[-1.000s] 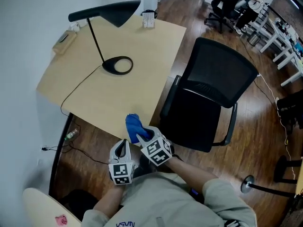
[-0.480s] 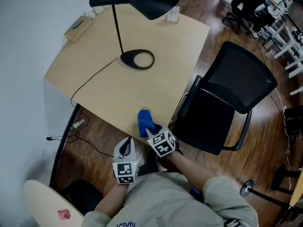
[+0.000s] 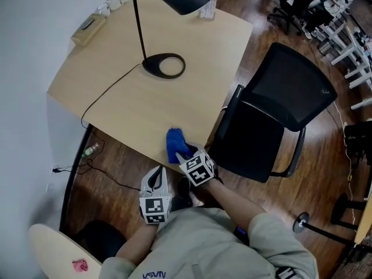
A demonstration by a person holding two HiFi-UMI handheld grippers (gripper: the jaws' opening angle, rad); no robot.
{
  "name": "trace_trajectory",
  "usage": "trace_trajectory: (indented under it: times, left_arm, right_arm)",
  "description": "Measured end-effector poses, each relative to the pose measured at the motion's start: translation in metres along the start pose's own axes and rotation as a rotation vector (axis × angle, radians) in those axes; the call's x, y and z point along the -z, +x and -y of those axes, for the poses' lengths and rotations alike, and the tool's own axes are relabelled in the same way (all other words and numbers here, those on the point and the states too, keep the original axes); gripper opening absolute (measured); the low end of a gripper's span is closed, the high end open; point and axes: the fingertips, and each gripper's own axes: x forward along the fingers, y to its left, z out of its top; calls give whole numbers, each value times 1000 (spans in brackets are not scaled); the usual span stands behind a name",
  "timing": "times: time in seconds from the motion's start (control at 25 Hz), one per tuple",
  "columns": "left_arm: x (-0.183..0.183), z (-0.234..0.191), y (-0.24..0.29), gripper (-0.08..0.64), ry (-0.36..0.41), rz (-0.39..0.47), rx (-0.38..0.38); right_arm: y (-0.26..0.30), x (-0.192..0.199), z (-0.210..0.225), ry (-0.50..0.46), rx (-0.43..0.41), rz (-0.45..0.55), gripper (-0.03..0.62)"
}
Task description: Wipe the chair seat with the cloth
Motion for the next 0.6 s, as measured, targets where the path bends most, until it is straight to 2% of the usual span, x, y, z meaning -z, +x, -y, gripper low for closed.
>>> trace_trajectory:
  times: [0.24,0.36,0.44,0.56,0.6]
  left_arm:
    - [-7,36,14,5,15,11,142]
    - [-18,71,24,5,60,27,252]
    - [-29,96,27,5,91,46,321]
    - [-48,130,21,5,103,68,380]
    - [-55,144,17,5,105,76,400]
  right_arm:
    - [-62,19,7,18,37,6,187]
    - [-115,45,23,71,106,22,176]
    - [-154,61,39,125,187,61,125]
    - [-206,80,59,194,319,143,14]
    - [-223,84,65,216,362,179,3]
